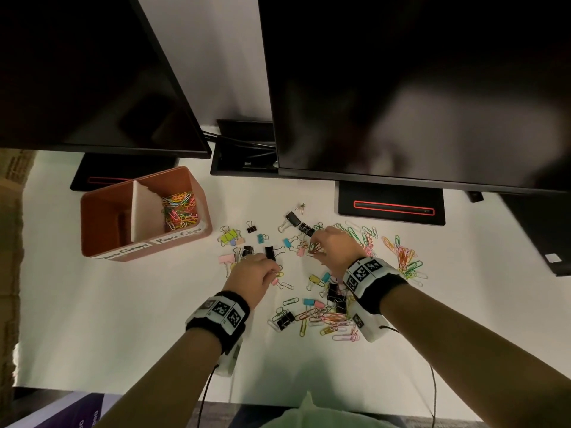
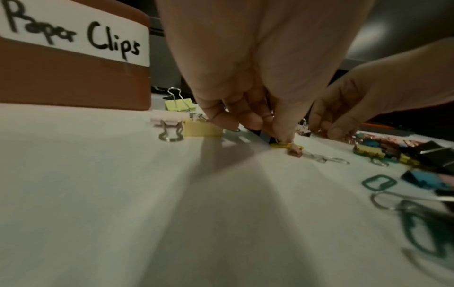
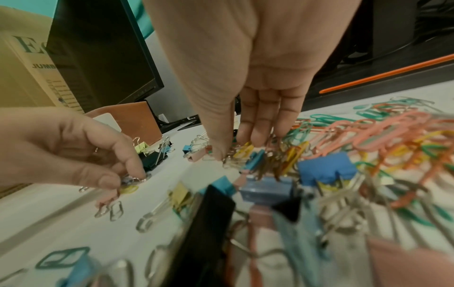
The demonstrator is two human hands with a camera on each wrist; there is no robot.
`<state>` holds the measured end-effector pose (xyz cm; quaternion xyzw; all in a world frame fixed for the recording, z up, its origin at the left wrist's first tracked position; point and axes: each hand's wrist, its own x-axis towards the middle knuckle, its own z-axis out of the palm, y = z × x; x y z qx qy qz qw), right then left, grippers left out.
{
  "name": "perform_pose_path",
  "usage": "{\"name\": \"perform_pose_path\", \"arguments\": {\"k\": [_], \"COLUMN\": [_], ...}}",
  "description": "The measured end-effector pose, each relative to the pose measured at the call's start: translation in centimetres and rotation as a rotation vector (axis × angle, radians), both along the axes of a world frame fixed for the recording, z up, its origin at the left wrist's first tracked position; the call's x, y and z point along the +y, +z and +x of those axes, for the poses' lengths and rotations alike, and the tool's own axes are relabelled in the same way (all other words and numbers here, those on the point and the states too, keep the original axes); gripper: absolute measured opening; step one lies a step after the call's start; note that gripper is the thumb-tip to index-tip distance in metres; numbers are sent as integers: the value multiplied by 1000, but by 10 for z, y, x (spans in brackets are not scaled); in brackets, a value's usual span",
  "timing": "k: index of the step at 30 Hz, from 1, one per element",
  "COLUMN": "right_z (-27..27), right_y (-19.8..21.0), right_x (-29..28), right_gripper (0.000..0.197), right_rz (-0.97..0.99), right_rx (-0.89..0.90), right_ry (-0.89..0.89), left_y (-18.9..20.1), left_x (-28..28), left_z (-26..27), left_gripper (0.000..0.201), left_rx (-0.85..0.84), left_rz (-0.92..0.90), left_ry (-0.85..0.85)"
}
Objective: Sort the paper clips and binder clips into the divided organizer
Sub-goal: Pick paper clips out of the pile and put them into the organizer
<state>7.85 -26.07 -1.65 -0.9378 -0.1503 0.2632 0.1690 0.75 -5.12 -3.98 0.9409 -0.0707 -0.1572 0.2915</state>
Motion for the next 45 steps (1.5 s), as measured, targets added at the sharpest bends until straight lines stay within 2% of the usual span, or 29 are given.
{"name": "perform_pose_path", "arguments": {"k": [4,12,15,18,21,25,30,35,39,45], "right_z": [3,1,1,3,4,3,0,0,0,-1], "right_y": [0,-2,2,6,6,6,7,8,9,9], "right_x": [-2,-9,-6,-2,1,2,2,-1,-3,-4], "right_gripper": [21,16,20,32,22,19,20,22,24,23], "right_rz": [-11,25,30,24,-42,-38,-27,11,38,87], "right_rx": [27,-46,-30,-9,2,24,31,78,76,69], "right_ry": [45,117,155,158,195,189,184,143,142,146], "left_y": [0,-5,-4,0,2,1,0,-8,-7,-3], "left_x": [0,9,13,10,6,5,7,15,21,24], "left_z": [7,-2,-3,-1,0,-1,-3,-4,-9,-13], "left_gripper": [15,15,13,14,16,18,24,9,6,19], "left_rx": [-41,-157,-162,-140,-125,-115,-137,-102,-74,-40], "left_rz": [82,110,124,188,265,348,269,111,-21,-1], "left_ry": [-77,-100,-111,-126,-162,-225,-229,-114,-60,-20]}}
